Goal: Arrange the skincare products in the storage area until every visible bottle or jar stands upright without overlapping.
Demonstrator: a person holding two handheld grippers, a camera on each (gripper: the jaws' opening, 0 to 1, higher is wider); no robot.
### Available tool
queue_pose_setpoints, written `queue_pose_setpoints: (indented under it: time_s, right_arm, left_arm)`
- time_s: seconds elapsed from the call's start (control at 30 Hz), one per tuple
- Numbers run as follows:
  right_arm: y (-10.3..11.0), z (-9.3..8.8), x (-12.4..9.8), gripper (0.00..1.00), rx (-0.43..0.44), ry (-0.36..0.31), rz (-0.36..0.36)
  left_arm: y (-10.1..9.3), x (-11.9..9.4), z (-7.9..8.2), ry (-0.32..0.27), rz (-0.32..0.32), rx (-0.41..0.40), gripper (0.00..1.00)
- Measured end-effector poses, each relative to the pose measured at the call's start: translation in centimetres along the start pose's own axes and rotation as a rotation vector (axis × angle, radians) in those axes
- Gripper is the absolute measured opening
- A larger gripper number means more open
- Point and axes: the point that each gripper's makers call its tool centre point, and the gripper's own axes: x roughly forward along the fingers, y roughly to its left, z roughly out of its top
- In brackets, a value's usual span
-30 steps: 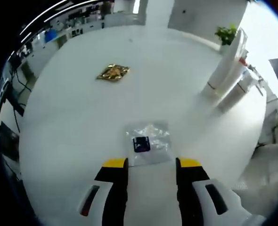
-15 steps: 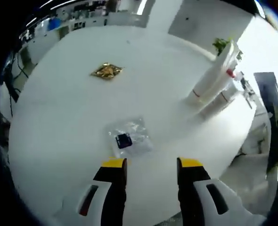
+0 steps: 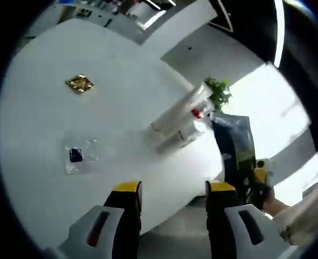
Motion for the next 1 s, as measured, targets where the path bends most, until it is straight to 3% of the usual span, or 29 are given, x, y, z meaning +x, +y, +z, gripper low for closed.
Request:
queue_pose_setpoints:
  time_s: [0.43, 0.6, 0.87, 1.0]
  right_arm:
    - [1.7, -0.4, 1.4, 0.02, -0.024, 0.021, 0.048]
    - [2.1, -0.7, 1.7, 0.02, -0.033, 0.041, 0.067]
    - [2.9, -1.1, 2.3, 0.02, -0.019, 0.049, 0.093]
    - [3.1, -1.3, 3.0, 0.02, -0.036, 0.067, 0.098]
  left_arm:
    - [-3.5, -0.6, -0.8, -0.06, -0.157, -0.099, 0.47]
    - [-5.2, -1.0, -0.6, -0.097, -0.243, -0.152, 0.42]
    - [-6.2, -0.8, -1.3, -0.082, -0.273, -0.146, 0.38]
    - [-7.0, -1.1, -1.4, -0.083, -0.308, -0.152, 0.31]
